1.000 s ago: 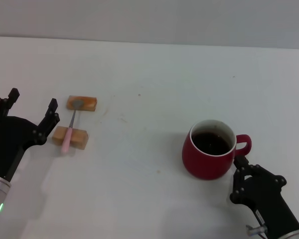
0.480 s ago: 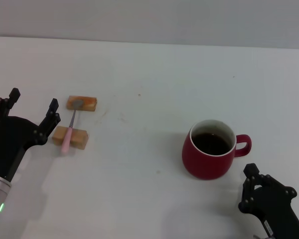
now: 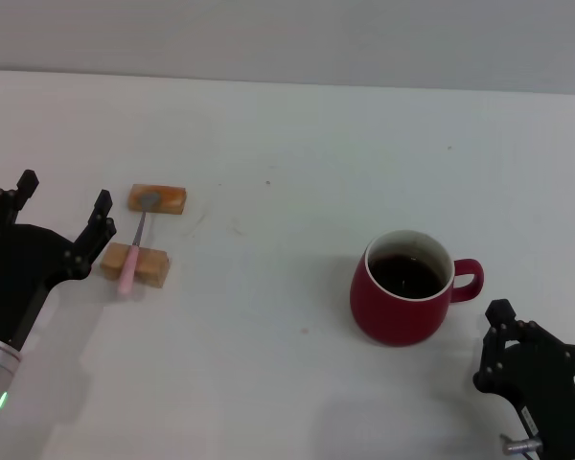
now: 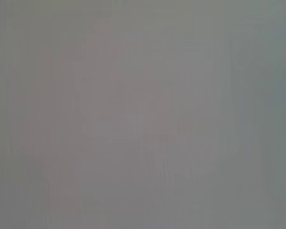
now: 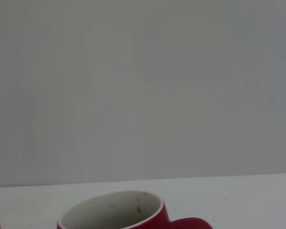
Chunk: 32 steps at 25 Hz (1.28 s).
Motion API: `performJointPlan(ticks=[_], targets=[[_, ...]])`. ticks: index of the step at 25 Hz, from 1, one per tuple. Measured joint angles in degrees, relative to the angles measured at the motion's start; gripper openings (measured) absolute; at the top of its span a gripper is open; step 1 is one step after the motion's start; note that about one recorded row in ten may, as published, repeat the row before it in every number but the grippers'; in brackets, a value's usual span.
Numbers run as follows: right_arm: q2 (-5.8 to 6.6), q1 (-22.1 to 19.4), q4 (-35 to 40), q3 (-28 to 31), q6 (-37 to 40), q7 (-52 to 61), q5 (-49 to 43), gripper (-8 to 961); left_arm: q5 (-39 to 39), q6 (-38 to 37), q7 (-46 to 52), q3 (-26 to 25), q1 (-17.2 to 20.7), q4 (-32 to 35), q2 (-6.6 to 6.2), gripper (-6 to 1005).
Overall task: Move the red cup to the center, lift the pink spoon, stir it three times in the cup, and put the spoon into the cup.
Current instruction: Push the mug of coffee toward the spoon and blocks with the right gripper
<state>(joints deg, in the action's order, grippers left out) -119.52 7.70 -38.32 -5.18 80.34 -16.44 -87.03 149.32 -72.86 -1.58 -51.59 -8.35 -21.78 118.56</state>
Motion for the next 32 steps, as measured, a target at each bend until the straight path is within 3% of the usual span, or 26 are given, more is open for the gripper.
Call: performJointPlan(ticks=[32], targets=[[0.07, 6.66, 0.79, 0.8, -5.13, 0.0, 0.09, 0, 0.0, 0.0, 0.01, 0.0, -0.57, -0.43, 0.09, 861]])
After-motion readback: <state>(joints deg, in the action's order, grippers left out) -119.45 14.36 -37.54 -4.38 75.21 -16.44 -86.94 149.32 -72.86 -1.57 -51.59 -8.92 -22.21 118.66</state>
